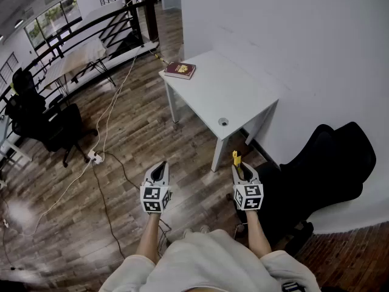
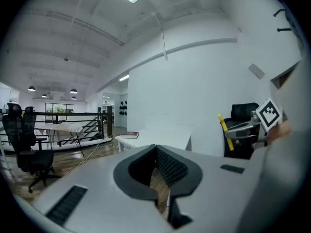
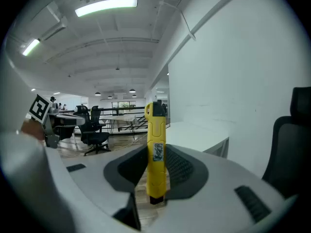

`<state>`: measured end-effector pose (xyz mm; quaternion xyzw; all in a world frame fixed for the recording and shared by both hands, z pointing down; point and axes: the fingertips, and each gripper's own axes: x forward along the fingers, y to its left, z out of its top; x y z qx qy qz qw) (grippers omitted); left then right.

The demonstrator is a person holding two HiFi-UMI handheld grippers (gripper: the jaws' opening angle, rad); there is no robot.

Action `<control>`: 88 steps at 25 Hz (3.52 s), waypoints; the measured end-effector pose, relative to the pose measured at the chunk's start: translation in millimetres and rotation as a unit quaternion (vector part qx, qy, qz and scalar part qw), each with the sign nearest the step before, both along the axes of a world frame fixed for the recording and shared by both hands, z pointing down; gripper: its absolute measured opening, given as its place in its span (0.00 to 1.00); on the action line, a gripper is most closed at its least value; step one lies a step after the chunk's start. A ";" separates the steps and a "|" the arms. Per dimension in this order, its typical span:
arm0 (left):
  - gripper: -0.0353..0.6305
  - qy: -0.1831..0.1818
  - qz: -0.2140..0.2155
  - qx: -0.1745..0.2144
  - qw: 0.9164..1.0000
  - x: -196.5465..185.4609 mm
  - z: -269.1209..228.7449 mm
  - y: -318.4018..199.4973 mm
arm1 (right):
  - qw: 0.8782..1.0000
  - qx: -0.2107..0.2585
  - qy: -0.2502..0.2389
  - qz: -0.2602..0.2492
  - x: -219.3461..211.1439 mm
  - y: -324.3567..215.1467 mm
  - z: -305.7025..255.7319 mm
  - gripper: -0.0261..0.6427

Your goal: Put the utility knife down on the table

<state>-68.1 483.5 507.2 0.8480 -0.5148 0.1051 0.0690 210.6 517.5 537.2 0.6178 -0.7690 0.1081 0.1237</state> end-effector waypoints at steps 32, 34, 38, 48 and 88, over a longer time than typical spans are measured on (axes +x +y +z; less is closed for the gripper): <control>0.06 -0.006 -0.029 -0.006 1.000 29.3 18.7 -44.8 | 0.999 -0.003 -0.003 -0.052 12.7 -62.4 18.6 0.20; 0.06 -0.006 -0.029 -0.008 1.000 28.0 22.1 -56.8 | 0.999 -0.003 -0.004 -0.052 11.2 -75.5 20.6 0.20; 0.06 -0.006 -0.030 -0.010 0.999 23.9 31.2 -89.6 | 0.998 -0.004 -0.001 -0.056 6.6 -109.3 27.8 0.20; 0.06 -0.003 -0.023 -0.014 1.000 0.3 34.7 -210.3 | 0.999 -0.011 0.001 -0.050 -14.2 -226.1 31.4 0.20; 0.06 0.006 -0.001 -0.028 1.000 -77.8 50.1 -499.0 | 0.999 -0.028 0.011 -0.034 -98.2 -501.2 42.6 0.20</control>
